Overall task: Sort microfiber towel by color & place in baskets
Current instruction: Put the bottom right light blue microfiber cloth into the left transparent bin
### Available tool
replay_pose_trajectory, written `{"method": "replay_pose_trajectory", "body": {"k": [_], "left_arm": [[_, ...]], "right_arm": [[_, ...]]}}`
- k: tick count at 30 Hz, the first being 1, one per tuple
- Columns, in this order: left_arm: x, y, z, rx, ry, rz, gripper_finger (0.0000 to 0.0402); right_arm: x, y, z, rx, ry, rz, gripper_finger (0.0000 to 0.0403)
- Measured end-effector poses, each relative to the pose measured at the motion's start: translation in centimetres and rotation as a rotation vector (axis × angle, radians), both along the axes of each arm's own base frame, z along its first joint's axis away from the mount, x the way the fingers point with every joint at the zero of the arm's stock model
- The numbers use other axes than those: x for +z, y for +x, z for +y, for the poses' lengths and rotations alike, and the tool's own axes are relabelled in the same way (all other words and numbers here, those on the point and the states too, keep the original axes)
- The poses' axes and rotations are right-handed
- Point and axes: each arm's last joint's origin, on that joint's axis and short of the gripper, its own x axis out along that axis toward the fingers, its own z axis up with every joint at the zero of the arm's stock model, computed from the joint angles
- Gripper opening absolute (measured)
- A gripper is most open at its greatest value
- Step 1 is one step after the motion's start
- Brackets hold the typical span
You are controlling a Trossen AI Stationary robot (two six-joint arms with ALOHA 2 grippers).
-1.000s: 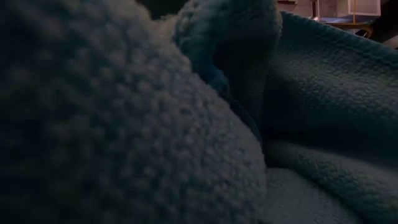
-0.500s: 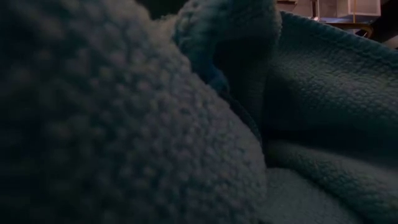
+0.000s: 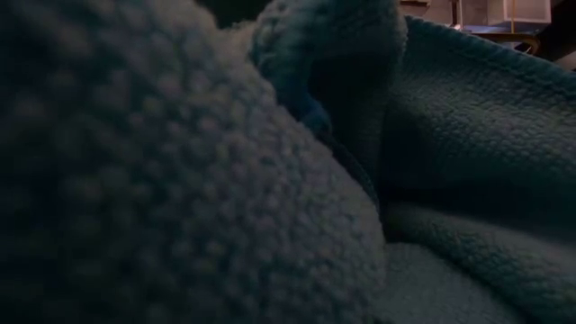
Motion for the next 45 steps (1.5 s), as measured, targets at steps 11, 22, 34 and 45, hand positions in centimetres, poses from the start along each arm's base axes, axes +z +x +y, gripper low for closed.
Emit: {"method": "replay_pose_trajectory", "body": {"k": [11,22,34,45], "left_arm": [[0.0,0.0,0.0,0.0,0.001,0.0,0.0108],[0.0,0.0,0.0,0.0,0.001,0.001,0.0108],[0.0,0.0,0.0,0.0,0.0,0.001,0.0108],[0.0,0.0,0.0,0.0,0.0,0.0,0.0108]], "right_arm": [[-0.5,-0.1,-0.3,-0.016,-0.071,0.01,0.0198],[-0.8,0.1,-0.2,-0.012,-0.07,-0.024,0.0198],[-3.6,-0.3,-0.6,-0.018,-0.097,0.05,0.0193],[-3.6,-0.1,-0.7,-0.019,-0.087,0.044,0.0023]]}}
